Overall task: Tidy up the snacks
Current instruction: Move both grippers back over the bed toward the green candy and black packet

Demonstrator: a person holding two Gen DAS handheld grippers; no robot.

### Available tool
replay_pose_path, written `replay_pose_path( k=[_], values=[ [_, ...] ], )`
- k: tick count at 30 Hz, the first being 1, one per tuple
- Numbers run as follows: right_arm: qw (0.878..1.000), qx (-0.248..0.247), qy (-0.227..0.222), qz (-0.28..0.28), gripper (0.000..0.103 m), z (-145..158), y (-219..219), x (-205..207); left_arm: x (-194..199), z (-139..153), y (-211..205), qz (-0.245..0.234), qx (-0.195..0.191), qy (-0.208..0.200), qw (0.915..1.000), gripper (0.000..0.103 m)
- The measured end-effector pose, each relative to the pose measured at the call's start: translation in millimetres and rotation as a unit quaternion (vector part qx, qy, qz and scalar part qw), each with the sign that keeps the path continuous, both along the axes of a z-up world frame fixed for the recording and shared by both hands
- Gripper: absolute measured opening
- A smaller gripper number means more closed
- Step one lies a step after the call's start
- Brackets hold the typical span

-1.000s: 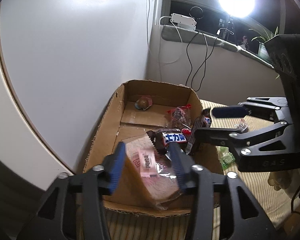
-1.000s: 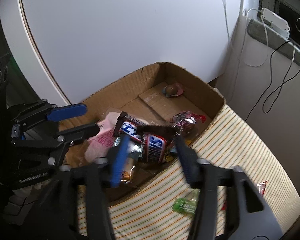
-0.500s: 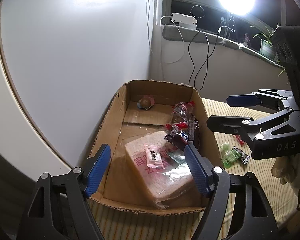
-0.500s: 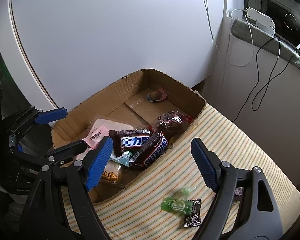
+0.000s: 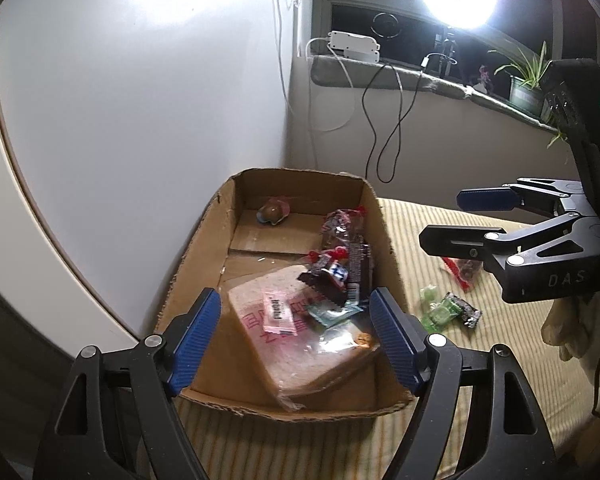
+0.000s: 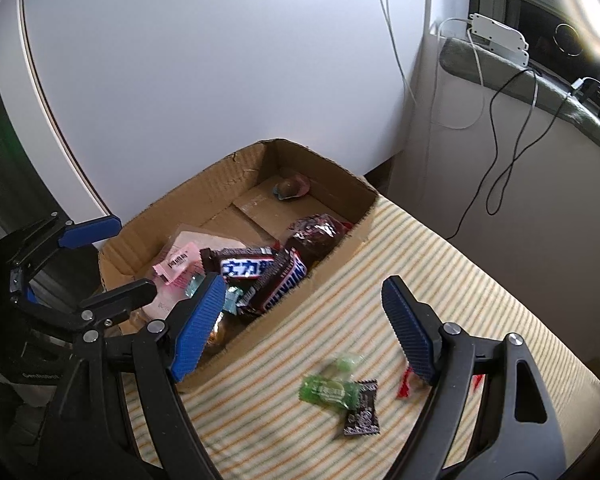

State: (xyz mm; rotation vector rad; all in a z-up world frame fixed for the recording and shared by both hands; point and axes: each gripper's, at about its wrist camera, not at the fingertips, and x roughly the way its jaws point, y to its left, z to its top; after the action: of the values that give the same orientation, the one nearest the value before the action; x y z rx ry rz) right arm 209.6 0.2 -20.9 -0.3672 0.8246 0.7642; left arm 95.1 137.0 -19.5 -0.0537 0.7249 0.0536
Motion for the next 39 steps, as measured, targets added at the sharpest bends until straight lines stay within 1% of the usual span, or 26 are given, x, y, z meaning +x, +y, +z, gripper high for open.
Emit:
replay_pose_path(
  k=[6, 15, 25, 27, 29, 34, 37, 39],
  values=[
    [1.000, 0.006, -0.004, -0.021, 0.083, 3.0, -24.9, 0.4, -3.5, 5.1, -16.0, -0.012, 0.005, -0.007, 0.9999, 0.077],
    [0.999, 0.004, -0.005, -0.051, 0.083, 3.7, -69.2, 3.3, -7.5, 7.0, -41.1, -0.029, -0.005, -0.012, 0.9995, 0.077],
    [0.996, 0.011, 0.011, -0.086, 0.083, -1.9, -132.7, 11.0, -11.3, -7.5, -85.1, -0.065, -0.020, 0.000, 0.9977, 0.077],
    [0.996, 0.011, 0.017, -0.091, 0.083, -4.3, -141.9, 14.6, -9.7, -11.1, -94.7, -0.075, -0.020, 0.006, 0.9969, 0.074],
    [0.996, 0.010, 0.019, -0.092, 0.083, -7.9, -149.1, 15.5, -6.5, -15.6, -105.0, -0.087, -0.018, 0.014, 0.9960, 0.066],
    [0.997, -0.003, 0.023, -0.079, 0.083, -20.3, -159.9, 14.9, 1.0, -25.6, -123.7, -0.108, -0.022, 0.030, 0.9935, 0.053],
    [0.997, -0.004, 0.029, -0.075, 0.083, -25.2, -161.7, 17.7, 4.2, -30.3, -130.0, -0.115, -0.027, 0.038, 0.9923, 0.053],
    [0.996, -0.001, 0.034, -0.076, 0.083, -27.5, -162.9, 22.9, 8.1, -34.3, -133.0, -0.119, -0.035, 0.045, 0.9913, 0.049]
  ],
)
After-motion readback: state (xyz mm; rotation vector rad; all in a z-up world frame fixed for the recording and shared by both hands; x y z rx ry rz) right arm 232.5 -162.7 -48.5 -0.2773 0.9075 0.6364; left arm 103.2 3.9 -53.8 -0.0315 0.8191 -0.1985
